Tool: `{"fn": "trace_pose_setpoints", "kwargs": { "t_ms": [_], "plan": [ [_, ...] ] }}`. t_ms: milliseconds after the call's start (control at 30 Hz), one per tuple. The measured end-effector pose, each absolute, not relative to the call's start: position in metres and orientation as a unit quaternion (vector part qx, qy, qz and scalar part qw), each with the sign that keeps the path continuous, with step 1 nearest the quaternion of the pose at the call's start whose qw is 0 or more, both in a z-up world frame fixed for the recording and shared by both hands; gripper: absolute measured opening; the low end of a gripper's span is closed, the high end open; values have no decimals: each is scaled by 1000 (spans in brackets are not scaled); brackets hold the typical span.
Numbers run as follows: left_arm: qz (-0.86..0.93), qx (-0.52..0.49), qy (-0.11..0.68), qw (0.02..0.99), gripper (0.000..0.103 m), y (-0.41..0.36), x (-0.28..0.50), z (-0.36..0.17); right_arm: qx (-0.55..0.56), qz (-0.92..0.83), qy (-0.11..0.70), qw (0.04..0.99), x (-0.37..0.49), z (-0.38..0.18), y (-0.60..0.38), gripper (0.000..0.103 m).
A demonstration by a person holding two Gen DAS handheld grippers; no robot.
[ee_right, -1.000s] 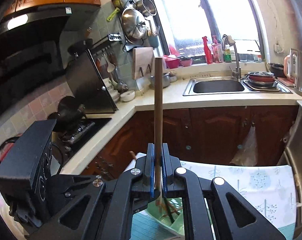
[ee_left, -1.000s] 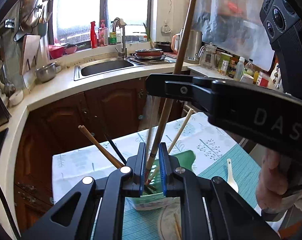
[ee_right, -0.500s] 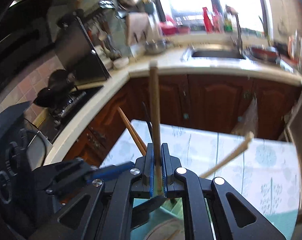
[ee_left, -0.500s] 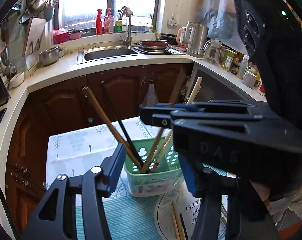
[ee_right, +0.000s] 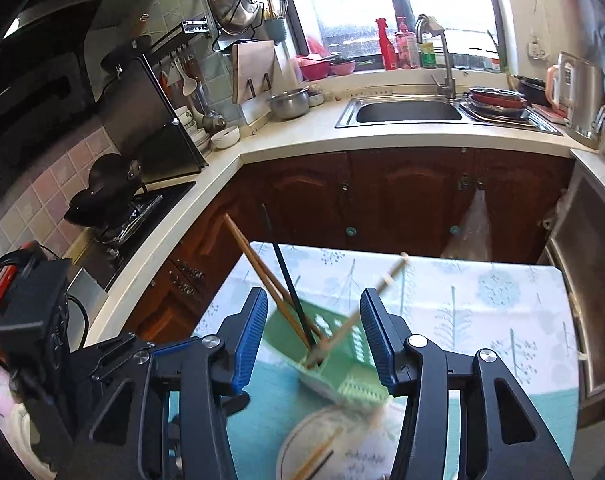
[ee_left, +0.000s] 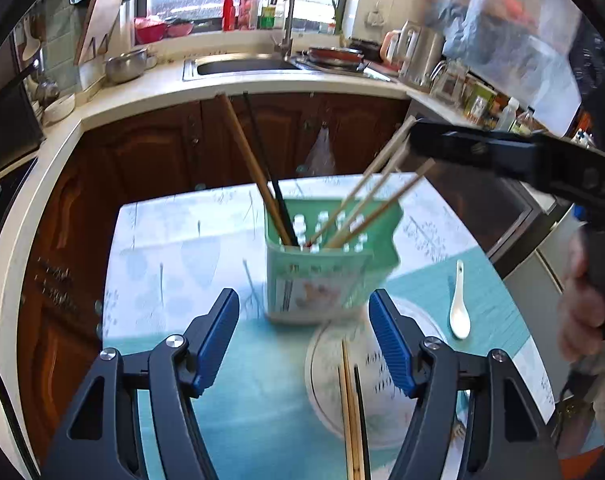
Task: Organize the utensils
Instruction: 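Move both open tools back down to the chopstick pile, then close the left tool on two plain red-banded chopsticks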
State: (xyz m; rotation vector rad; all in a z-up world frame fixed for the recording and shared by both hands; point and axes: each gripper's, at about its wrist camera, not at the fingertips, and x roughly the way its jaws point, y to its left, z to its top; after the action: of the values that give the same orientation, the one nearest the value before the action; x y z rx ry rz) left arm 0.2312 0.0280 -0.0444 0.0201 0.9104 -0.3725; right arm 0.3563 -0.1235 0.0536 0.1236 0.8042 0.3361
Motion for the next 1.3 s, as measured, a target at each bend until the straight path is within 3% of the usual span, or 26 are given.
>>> {"fn": "trace_pose_setpoints", "kwargs": {
  "t_ms": [200,300,567,900,967,1033,1133,1233,1300],
  "plan": [
    [-184,8,449,874,67,29,191,-43,77,161,385,906,284,65,-154,49],
    [-175,4,447,877,76,29,170,-44,83,165,390,902,241,57,-169,49],
    [-158,-14,455,876,76,24,140,-60,112,158,436,879,146,-7,-188,49],
    [-163,-32,505,847,75,12,121,-111,139,148,495,845,98,-73,-194,49],
    [-162,-27,516,841,68,11,119,-121,141,143,501,842,90,-82,-195,49],
    [-164,-22,536,828,50,10,117,-135,143,145,504,839,95,-85,-194,48],
    [-163,-20,564,809,32,10,119,-155,138,148,513,834,92,-96,-191,46],
    [-161,-11,578,800,20,11,120,-168,135,153,524,827,88,-106,-187,43],
    [-158,-2,584,796,19,11,121,-174,138,158,530,822,87,-110,-186,42]
  ]
}}
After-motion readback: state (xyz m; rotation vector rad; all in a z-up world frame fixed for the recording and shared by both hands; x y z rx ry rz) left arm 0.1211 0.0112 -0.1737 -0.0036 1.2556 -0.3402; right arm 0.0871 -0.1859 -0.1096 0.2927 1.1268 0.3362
